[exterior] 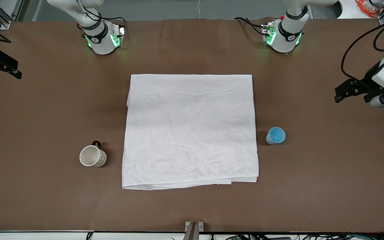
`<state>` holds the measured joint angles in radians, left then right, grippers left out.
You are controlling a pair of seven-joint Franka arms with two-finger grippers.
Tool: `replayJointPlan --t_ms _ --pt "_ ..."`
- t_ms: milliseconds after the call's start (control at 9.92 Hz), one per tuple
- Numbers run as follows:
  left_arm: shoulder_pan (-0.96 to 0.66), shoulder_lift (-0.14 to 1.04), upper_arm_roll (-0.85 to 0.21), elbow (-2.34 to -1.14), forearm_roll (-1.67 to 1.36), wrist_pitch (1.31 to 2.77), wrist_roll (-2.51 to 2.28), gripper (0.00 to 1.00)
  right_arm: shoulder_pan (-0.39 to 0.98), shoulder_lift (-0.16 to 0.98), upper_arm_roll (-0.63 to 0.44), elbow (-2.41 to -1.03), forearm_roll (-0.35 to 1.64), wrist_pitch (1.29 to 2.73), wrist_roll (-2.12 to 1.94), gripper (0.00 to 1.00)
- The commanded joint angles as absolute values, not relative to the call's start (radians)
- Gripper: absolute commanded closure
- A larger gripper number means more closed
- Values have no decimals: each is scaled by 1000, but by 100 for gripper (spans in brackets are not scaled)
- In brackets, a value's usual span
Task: Place blue cup into white mug on cloth
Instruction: 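Reach the right gripper to the white mug while the left gripper reaches the blue cup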
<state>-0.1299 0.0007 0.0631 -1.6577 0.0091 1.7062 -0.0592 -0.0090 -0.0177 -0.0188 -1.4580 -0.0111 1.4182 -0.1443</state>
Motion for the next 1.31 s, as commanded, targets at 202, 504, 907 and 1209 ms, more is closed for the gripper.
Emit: replayJointPlan --t_ms 202,504,907,1209 --pt "-130 17 63 -1632 15 1689 -63 1 6 -29 -15 -1477 -21 1414 -138 1" --pt "-150 67 61 -1609 15 1677 -61 1 9 10 -15 -1534 -9 1468 -138 1" --pt "-161 191 58 -1569 2 1686 -46 1 38 46 -15 -1907 34 1904 -141 2" --pt "-178 265 11 -1583 -2 1732 -57 1 97 213 -15 -1990 34 2143 -144 1"
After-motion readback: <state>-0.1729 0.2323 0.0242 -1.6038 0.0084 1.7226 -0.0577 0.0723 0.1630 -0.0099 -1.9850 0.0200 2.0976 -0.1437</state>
